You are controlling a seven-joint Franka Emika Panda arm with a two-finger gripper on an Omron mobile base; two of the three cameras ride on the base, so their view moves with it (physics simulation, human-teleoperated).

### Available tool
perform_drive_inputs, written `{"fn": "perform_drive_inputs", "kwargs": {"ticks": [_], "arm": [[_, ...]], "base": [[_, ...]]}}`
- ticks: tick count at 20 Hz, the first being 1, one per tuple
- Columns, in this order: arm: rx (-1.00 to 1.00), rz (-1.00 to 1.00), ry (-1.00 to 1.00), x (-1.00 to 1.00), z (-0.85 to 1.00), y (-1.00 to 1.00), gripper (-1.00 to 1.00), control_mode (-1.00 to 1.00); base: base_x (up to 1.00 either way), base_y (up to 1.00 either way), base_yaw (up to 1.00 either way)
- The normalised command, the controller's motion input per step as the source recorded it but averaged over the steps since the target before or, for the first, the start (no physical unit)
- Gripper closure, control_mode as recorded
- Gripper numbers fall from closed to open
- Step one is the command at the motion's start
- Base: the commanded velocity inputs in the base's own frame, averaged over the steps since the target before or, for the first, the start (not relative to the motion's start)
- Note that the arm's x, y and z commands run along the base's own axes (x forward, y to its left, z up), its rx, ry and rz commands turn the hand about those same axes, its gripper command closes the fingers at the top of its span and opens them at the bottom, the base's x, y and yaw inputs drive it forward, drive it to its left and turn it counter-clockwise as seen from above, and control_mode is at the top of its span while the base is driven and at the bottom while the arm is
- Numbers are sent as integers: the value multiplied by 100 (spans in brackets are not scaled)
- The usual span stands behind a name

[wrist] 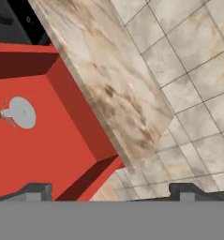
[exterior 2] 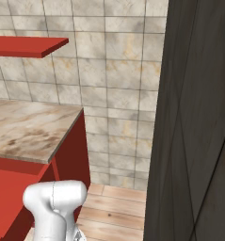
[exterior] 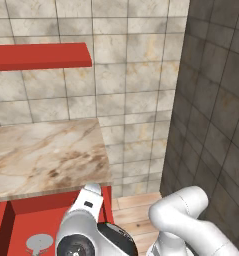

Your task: Take the pizza cutter from the drawer on the left and place it on the dining counter for cutting.

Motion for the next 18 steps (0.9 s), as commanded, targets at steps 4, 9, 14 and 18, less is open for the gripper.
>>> {"fn": "perform_drive_inputs", "kwargs": {"ticks": [4,9,14,18], "arm": [[21,-24,32,31,-23,28,-100,-100],[31,-30,32,3,-33,16,-100,-100],[25,-35,30,0,-47,35,-100,-100],[15,-33,14,0,-37,28,-100,-100]], "base": [[0,0,0],[0,0,0],[0,0,0],[0,0,0]]}}
